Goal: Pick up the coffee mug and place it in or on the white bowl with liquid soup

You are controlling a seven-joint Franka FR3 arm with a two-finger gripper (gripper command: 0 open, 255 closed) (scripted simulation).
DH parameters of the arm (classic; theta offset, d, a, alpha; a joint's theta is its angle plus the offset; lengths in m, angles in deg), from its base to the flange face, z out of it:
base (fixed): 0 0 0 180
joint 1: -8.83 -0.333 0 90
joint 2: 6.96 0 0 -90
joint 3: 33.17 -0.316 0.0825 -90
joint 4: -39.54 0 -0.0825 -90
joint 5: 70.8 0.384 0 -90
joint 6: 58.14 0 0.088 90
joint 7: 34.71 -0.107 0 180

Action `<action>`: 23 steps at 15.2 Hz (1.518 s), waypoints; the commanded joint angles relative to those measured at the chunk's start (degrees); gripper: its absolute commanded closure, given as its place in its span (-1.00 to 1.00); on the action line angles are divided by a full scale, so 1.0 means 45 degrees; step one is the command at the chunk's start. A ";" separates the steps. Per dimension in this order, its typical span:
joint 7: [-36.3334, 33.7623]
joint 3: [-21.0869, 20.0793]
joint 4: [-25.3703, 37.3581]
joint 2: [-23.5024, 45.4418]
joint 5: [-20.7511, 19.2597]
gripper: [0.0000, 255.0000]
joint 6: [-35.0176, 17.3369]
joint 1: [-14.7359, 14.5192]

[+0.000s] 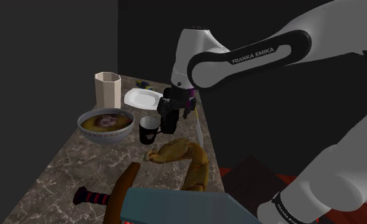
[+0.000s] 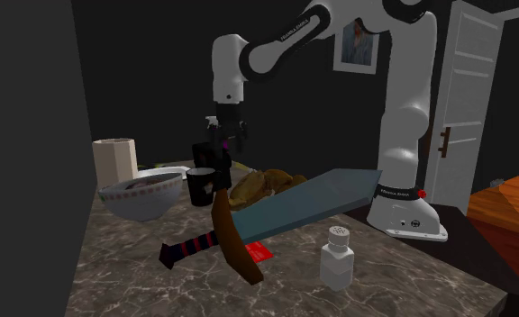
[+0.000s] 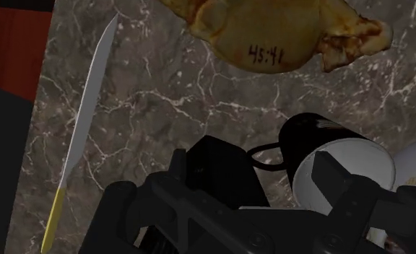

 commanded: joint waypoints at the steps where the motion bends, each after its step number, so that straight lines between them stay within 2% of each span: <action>1: -0.0949 -0.0116 0.0731 0.1030 -0.0776 -1.00 -0.0357 -0.0087; 3: -0.1816 -0.0107 0.1553 0.2027 -0.1545 -1.00 -0.0543 -0.0284; 10: -0.2172 0.0066 0.1193 0.2784 -0.2077 -1.00 -0.1568 -0.0373; 19: -0.2216 0.0024 0.1170 0.2857 -0.2143 -1.00 -0.1647 -0.0324; 20: -0.2144 0.0019 0.1066 0.2742 -0.2074 1.00 -0.1652 -0.0284; 23: -0.2116 0.0032 0.1110 0.2763 -0.2078 1.00 -0.1630 -0.0269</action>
